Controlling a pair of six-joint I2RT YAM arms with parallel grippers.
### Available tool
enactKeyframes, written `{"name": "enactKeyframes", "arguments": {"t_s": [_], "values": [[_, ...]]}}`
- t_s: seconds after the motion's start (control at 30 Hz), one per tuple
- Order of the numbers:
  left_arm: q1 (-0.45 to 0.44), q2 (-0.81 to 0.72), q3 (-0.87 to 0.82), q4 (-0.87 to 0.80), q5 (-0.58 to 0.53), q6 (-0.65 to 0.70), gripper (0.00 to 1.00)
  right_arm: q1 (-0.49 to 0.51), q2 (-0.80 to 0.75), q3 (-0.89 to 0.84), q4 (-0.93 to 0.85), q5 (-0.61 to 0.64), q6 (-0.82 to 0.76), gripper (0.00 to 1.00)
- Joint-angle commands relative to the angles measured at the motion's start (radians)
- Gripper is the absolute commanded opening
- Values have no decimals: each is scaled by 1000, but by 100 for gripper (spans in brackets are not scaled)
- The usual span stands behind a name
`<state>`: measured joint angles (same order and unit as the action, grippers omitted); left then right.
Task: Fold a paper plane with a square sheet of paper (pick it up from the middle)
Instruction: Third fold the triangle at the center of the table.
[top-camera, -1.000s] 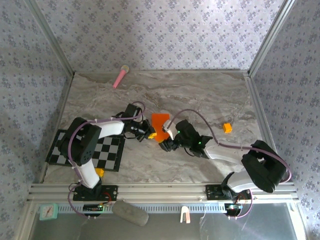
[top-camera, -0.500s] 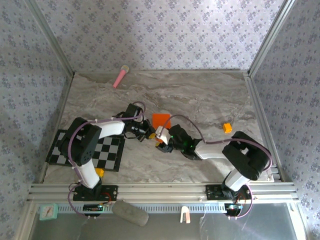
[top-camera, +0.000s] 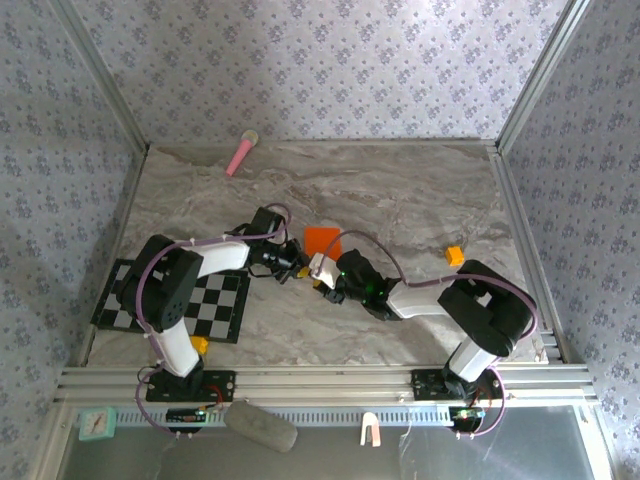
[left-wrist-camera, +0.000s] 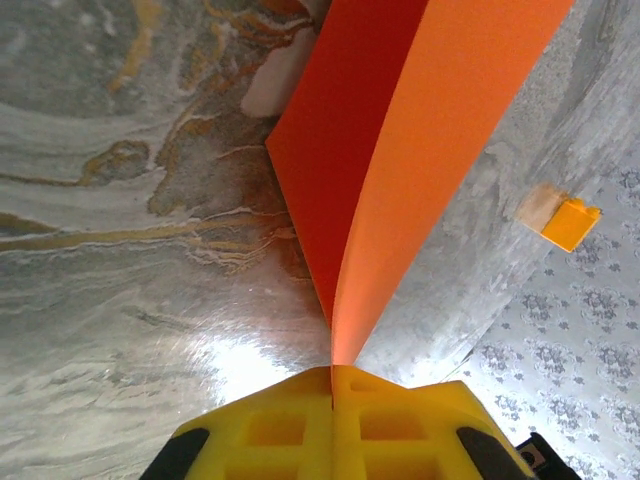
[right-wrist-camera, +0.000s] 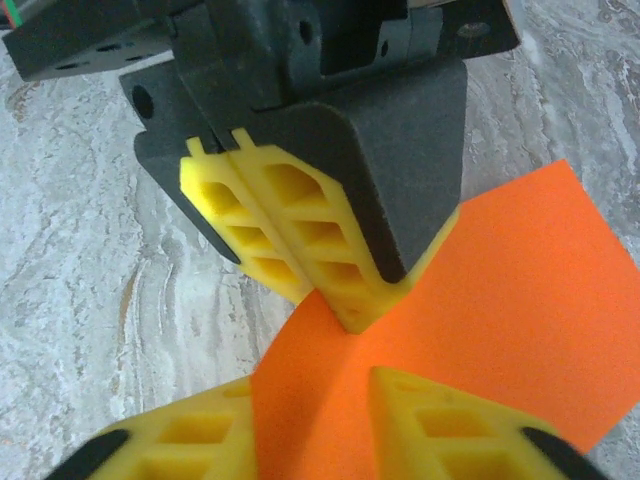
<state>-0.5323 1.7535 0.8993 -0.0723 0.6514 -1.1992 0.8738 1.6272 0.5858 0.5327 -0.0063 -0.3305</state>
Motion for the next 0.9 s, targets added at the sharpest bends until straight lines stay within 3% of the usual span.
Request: {"name": "enactKeyframes", "arguments": {"t_s": [0.0, 0.23, 0.4, 0.67, 0.87], "values": [[-4, -54, 37, -71, -31, 32, 10, 0, -15, -12, 13, 7, -8, 22], [51, -135, 81, -233, -129, 151, 32, -3, -44, -17, -33, -84, 11, 12], [89, -189, 97, -242, -148, 206, 42, -8, -62, -27, -59, -208, 67, 11], [54, -76, 158, -245, -124, 245, 42, -8, -44, -35, -47, -300, 168, 8], [31, 33, 218, -299, -169, 286, 32, -21, -29, -50, -1, -333, 268, 6]]}}
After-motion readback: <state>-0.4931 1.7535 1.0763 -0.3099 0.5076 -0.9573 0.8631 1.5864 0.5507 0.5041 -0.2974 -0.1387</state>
